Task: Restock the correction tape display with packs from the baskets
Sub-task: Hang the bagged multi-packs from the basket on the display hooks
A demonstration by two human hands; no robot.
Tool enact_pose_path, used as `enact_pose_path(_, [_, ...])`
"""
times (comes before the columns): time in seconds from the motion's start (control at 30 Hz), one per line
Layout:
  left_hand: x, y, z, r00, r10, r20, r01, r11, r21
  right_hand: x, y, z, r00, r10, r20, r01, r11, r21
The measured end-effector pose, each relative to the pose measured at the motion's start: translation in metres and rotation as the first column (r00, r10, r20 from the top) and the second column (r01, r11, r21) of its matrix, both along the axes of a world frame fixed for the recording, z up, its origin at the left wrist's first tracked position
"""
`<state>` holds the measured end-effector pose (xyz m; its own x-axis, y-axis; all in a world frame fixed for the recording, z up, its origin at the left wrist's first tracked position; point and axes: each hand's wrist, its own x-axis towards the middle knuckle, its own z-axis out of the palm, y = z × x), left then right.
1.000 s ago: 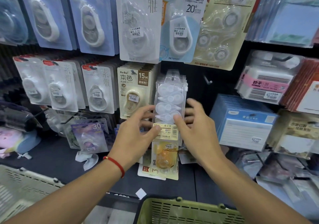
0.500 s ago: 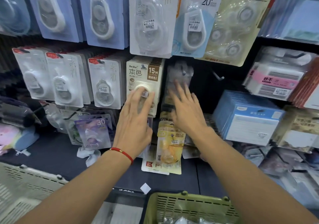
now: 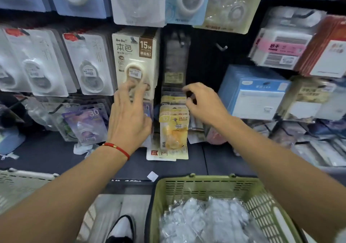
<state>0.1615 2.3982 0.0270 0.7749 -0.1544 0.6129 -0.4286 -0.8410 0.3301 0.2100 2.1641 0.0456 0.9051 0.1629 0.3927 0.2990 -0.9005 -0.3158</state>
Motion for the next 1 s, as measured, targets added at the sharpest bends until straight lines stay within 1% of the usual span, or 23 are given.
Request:
enact_pose_path(0.03, [-0.003,-0.001,-0.005,0.999,-0.031,-0.042,0.032,0.999,0.023,-0.023,-0.008,-0.011,1.000,0.015,0.003,-0.015,0.999,0.035])
enact_pose_path(0.1, [-0.009,-0.002,-0.020,0.965,-0.142,-0.221,0.166,0.982,0.092,-0.067,-0.027,-0.036,0.996,0.051,-0.072,-0.047,0.998,0.046])
enact_pose_path(0.17, [-0.025,-0.004,-0.039,0.860,-0.262,-0.437,0.370,0.911,0.182,-0.102,-0.044,-0.069,0.956,0.062,-0.286,-0.071,0.997,-0.021])
enact_pose_path(0.2, [-0.035,-0.007,-0.051,0.796,-0.290,-0.531,0.469,0.850,0.240,-0.116,-0.050,-0.087,0.904,0.053,-0.423,-0.100,0.991,-0.090])
enact_pose_path(0.27, [-0.059,-0.012,-0.079,0.688,-0.258,-0.678,0.613,0.708,0.352,-0.141,-0.058,-0.128,0.755,-0.012,-0.656,-0.211,0.942,-0.260])
enact_pose_path(0.3, [-0.070,-0.016,-0.094,0.650,-0.218,-0.728,0.653,0.651,0.388,-0.152,-0.060,-0.151,0.682,-0.050,-0.730,-0.266,0.913,-0.311])
enact_pose_path(0.33, [-0.082,-0.019,-0.110,0.618,-0.178,-0.766,0.674,0.621,0.400,-0.164,-0.062,-0.174,0.622,-0.078,-0.779,-0.298,0.896,-0.328])
enact_pose_path(0.37, [-0.094,-0.024,-0.125,0.586,-0.139,-0.798,0.683,0.615,0.394,-0.176,-0.063,-0.197,0.571,-0.104,-0.815,-0.301,0.896,-0.326])
enact_pose_path(0.43, [-0.117,-0.034,-0.157,0.524,-0.082,-0.848,0.677,0.644,0.356,-0.201,-0.066,-0.240,0.514,-0.182,-0.838,-0.261,0.898,-0.354])
enact_pose_path(0.5, [-0.141,-0.045,-0.185,0.452,-0.053,-0.890,0.659,0.692,0.293,-0.224,-0.069,-0.275,0.499,-0.251,-0.829,-0.184,0.904,-0.385])
enact_pose_path(0.53, [-0.152,-0.051,-0.198,0.421,-0.040,-0.906,0.643,0.718,0.268,-0.232,-0.073,-0.287,0.523,-0.252,-0.815,-0.127,0.922,-0.366])
enact_pose_path(0.57, [-0.162,-0.055,-0.209,0.399,-0.025,-0.917,0.621,0.743,0.250,-0.236,-0.078,-0.293,0.561,-0.225,-0.797,-0.059,0.949,-0.310])
enact_pose_path(0.63, [-0.177,-0.063,-0.225,0.389,-0.023,-0.921,0.558,0.802,0.215,-0.236,-0.096,-0.289,0.634,-0.110,-0.766,0.072,0.994,-0.083])
enact_pose_path(0.7, [-0.184,-0.073,-0.230,0.411,-0.054,-0.910,0.481,0.861,0.166,-0.232,-0.117,-0.274,0.689,-0.021,-0.724,0.203,0.965,0.165])
enact_pose_path(0.73, [-0.185,-0.079,-0.228,0.422,-0.084,-0.903,0.435,0.892,0.121,-0.230,-0.127,-0.264,0.710,-0.014,-0.704,0.297,0.912,0.283])
enact_pose_path(0.77, [-0.183,-0.084,-0.225,0.432,-0.120,-0.894,0.378,0.924,0.059,-0.230,-0.135,-0.254,0.727,-0.007,-0.687,0.398,0.819,0.413])
enact_pose_path(0.8, [-0.181,-0.090,-0.221,0.440,-0.158,-0.884,0.313,0.950,-0.014,-0.231,-0.142,-0.244,0.737,0.017,-0.676,0.482,0.688,0.543])
enact_pose_path(0.83, [-0.178,-0.097,-0.217,0.439,-0.195,-0.877,0.241,0.966,-0.094,-0.233,-0.147,-0.236,0.739,0.056,-0.671,0.549,0.527,0.649])
enact_pose_path(0.87, [-0.177,-0.104,-0.214,0.419,-0.236,-0.877,0.159,0.970,-0.185,-0.234,-0.149,-0.230,0.733,0.113,-0.670,0.601,0.355,0.717])
enact_pose_path(0.9, [-0.177,-0.112,-0.210,0.373,-0.285,-0.883,0.064,0.957,-0.282,-0.235,-0.149,-0.226,0.729,0.178,-0.661,0.633,0.191,0.750])
enact_pose_path(0.93, [-0.178,-0.121,-0.207,0.304,-0.342,-0.889,-0.047,0.927,-0.372,-0.236,-0.149,-0.224,0.731,0.234,-0.641,0.649,0.054,0.759])
enact_pose_path(0.97, [-0.179,-0.129,-0.204,0.224,-0.406,-0.886,-0.175,0.877,-0.447,-0.237,-0.145,-0.222,0.739,0.282,-0.612,0.649,-0.053,0.759])
enact_pose_path(1.0, [-0.182,-0.137,-0.202,0.151,-0.478,-0.865,-0.314,0.807,-0.500,-0.237,-0.141,-0.220,0.745,0.336,-0.577,0.642,-0.126,0.756])
